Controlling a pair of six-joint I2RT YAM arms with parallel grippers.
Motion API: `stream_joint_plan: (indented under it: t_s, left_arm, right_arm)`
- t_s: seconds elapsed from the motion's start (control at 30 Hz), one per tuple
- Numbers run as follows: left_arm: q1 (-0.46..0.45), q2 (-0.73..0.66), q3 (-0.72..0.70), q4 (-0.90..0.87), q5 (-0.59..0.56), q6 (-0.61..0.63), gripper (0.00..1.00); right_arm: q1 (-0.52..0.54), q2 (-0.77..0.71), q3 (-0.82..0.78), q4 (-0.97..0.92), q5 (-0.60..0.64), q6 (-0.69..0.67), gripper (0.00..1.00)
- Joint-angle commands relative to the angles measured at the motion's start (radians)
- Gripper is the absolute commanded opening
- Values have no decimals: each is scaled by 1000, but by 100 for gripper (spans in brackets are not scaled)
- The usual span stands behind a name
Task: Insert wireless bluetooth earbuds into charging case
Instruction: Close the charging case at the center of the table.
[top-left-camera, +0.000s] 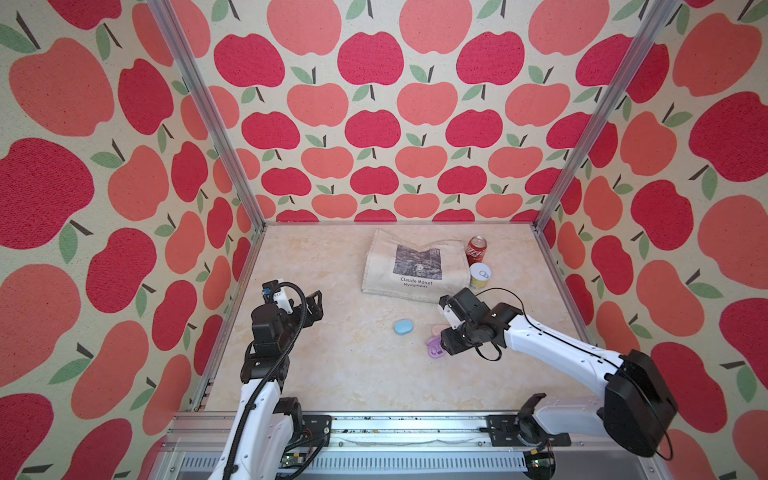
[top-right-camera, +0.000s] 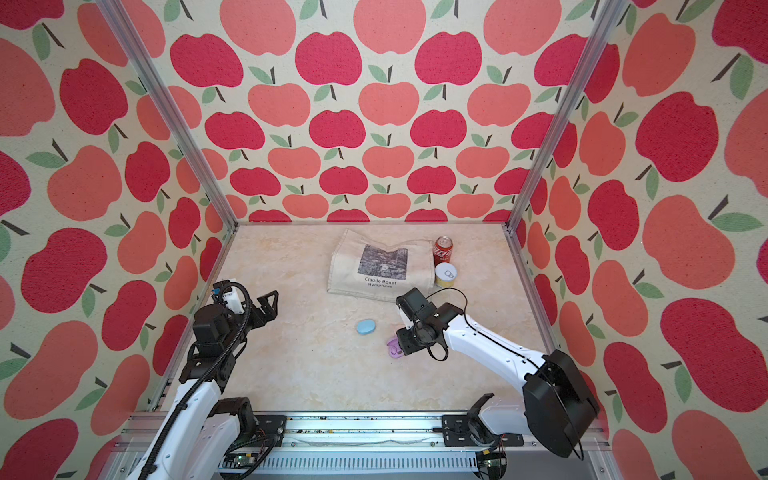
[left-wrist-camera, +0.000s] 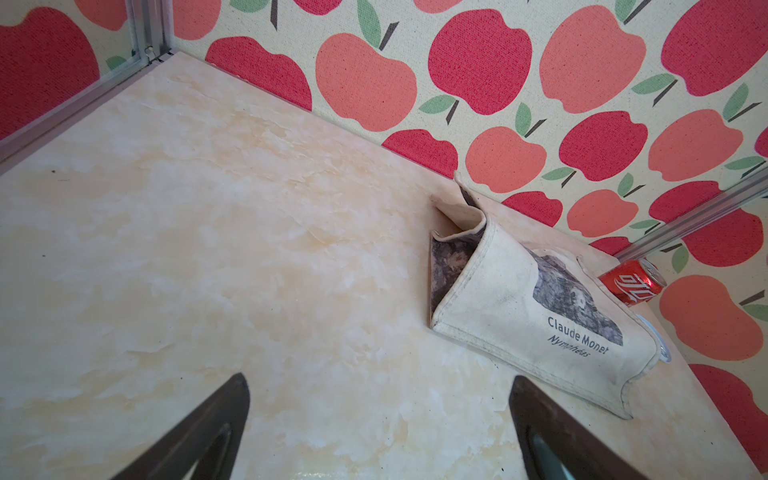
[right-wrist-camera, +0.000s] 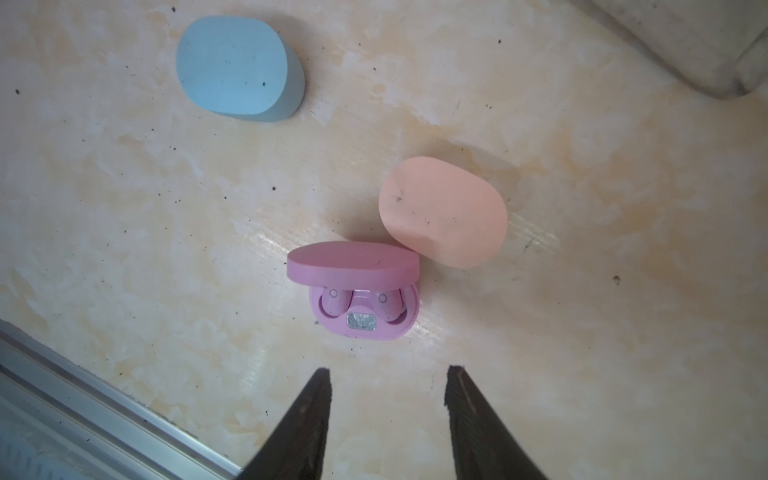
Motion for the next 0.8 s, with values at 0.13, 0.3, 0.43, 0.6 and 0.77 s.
stream_joint_plan:
  t_s: [0.13, 0.3, 0.43, 0.6, 0.77]
  left_arm:
    - [6, 3, 4, 6, 25, 30, 99]
    - [6, -9, 8, -6, 29, 36, 99]
    - [6, -9, 11, -6, 31, 35, 99]
    - [6, 7, 9, 6, 26, 31, 99]
    - [6, 27, 13, 20, 1, 30, 99]
  right_arm:
    - [-23, 164, 185, 18, 40, -84, 51]
    - [-27, 245, 179, 23, 69, -128, 51]
    - [-22, 234, 121, 30, 65, -118, 49]
    - [1, 149, 49, 23, 78, -79, 47]
    - [12, 75, -10, 4, 80, -40, 47]
